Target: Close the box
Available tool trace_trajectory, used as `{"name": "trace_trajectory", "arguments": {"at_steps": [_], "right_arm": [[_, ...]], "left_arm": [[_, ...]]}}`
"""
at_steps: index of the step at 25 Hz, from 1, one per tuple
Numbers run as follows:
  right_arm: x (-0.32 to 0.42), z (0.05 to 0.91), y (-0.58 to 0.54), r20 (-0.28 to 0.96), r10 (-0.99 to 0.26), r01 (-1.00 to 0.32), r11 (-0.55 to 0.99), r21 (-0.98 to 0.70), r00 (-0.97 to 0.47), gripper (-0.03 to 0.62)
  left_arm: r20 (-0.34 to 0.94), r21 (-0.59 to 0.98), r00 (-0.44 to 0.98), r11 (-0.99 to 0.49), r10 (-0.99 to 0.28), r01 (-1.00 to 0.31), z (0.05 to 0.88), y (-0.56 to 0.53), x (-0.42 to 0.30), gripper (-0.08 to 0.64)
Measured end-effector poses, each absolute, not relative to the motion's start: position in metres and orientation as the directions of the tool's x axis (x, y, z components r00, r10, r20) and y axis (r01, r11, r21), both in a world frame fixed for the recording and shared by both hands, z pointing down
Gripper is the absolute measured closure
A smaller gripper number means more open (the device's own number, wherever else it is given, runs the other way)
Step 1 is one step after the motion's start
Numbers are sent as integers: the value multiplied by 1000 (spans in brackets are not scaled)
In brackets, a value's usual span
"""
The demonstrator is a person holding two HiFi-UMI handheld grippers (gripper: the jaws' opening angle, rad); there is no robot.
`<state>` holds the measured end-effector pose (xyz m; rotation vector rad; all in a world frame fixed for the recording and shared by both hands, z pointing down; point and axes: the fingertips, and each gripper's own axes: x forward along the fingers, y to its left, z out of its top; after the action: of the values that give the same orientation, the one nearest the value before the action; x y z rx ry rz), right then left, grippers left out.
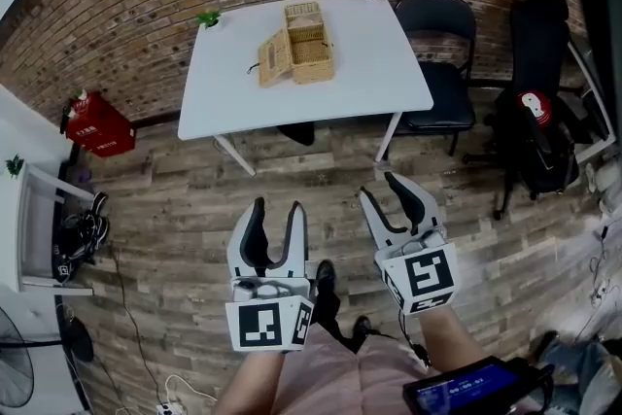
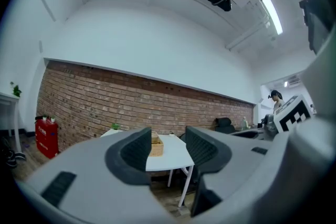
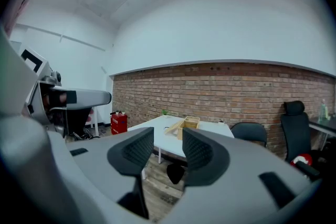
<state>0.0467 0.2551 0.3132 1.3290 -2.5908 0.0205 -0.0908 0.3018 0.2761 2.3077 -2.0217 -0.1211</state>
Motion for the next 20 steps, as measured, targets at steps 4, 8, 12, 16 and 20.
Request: {"name": "trace_trajectory", "arguments": {"at_steps": [4,8,12,16,20], "right_arm": [[30,298,219,189,-818,-817,566,106,-542,425],[15,283,190,161,-834,-826,548,129,-528,430],[8,274,170,147,-846,-837,530,136,-512,433],[11,274,156,144,-859,-851,508,132,-491,433],[15,283,142,156,-864,-859,498,119,-479,434]], "left_arm": [[-48,102,140,-144,-989,-984,260,265,-112,353],[-79,93,158,-165,-984,-982,248,238,-127,354],[-90,89,170,-178,-981,-980,242,215,-136,353],[-75,89,198,-204,-977,-975,248,200,-135,354],[-43,91,220,-223,-975,-971,261,184,-129,354]]}}
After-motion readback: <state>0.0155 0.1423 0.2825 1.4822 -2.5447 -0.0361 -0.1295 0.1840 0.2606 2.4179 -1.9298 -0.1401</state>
